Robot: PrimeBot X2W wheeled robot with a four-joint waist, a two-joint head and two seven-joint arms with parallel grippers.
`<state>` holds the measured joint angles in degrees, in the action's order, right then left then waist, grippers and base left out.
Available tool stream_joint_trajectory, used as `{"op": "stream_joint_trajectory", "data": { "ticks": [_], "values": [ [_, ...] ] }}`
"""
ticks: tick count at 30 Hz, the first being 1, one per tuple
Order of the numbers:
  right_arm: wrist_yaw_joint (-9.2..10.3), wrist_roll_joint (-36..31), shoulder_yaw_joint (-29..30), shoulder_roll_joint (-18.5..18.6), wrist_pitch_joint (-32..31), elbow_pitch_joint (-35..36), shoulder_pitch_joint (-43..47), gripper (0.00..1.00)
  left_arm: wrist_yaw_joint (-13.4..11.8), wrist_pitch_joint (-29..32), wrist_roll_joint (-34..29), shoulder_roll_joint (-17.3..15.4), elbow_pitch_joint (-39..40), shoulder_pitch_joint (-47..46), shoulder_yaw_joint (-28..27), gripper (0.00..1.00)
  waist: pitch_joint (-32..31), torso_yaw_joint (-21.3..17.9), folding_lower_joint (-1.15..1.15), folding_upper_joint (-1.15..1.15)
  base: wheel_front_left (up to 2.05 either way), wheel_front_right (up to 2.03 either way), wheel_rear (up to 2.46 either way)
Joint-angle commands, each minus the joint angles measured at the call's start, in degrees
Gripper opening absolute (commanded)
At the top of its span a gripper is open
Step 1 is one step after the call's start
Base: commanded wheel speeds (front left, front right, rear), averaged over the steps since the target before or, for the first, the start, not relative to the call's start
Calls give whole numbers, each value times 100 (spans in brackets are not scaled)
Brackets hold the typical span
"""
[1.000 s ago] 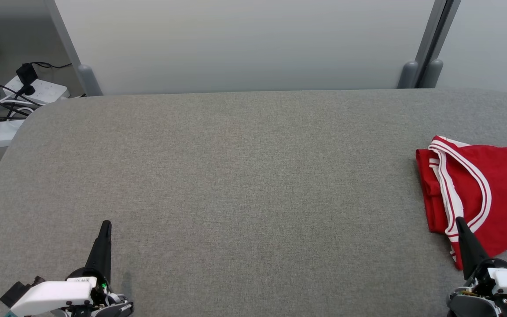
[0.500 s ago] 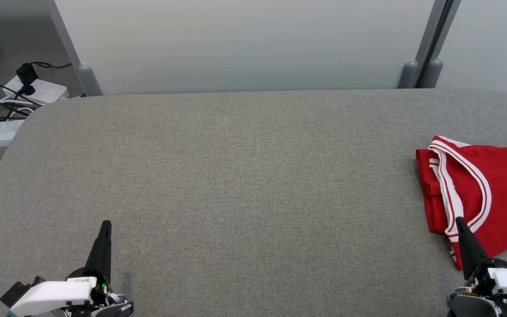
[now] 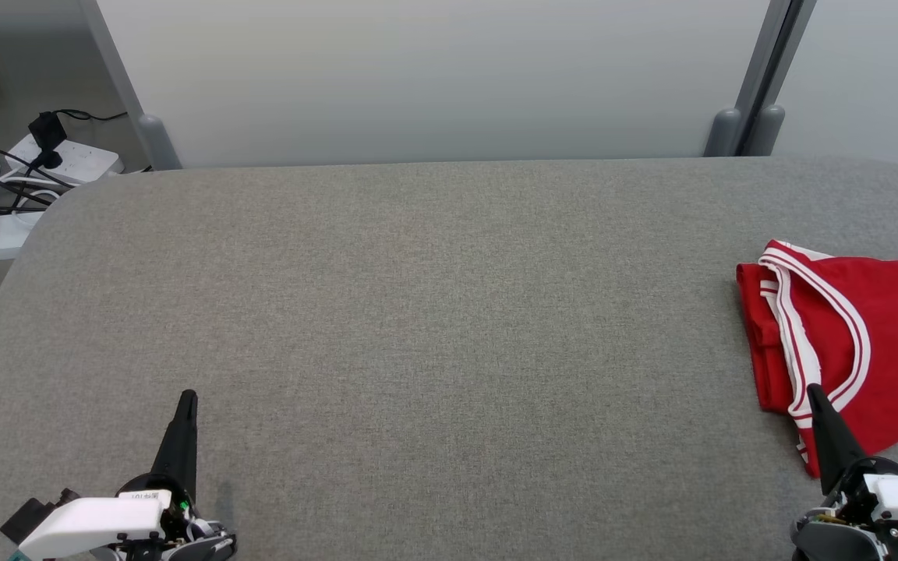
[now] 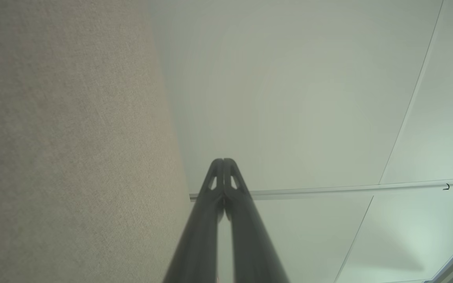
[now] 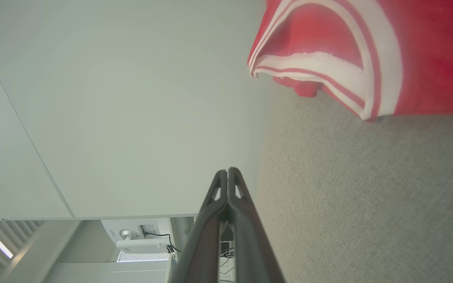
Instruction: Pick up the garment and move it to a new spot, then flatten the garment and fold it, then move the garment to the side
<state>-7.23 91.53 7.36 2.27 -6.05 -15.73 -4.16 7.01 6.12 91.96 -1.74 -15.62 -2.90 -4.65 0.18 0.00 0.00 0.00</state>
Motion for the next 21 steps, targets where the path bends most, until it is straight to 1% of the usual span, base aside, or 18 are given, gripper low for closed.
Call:
{"op": "stream_joint_trajectory", "data": {
  "ticks": [1, 21],
  "values": [
    [-25, 64, -84, 61, -44, 170, -202, 0, 47, 36, 21, -114, 157, -329, -186, 0, 0, 0, 0, 0, 0, 0, 0],
    [-25, 64, -84, 61, -43, 170, -202, 0, 47, 35, 21, -114, 157, -329, -186, 0, 0, 0, 0, 0, 0, 0, 0]
  ]
}}
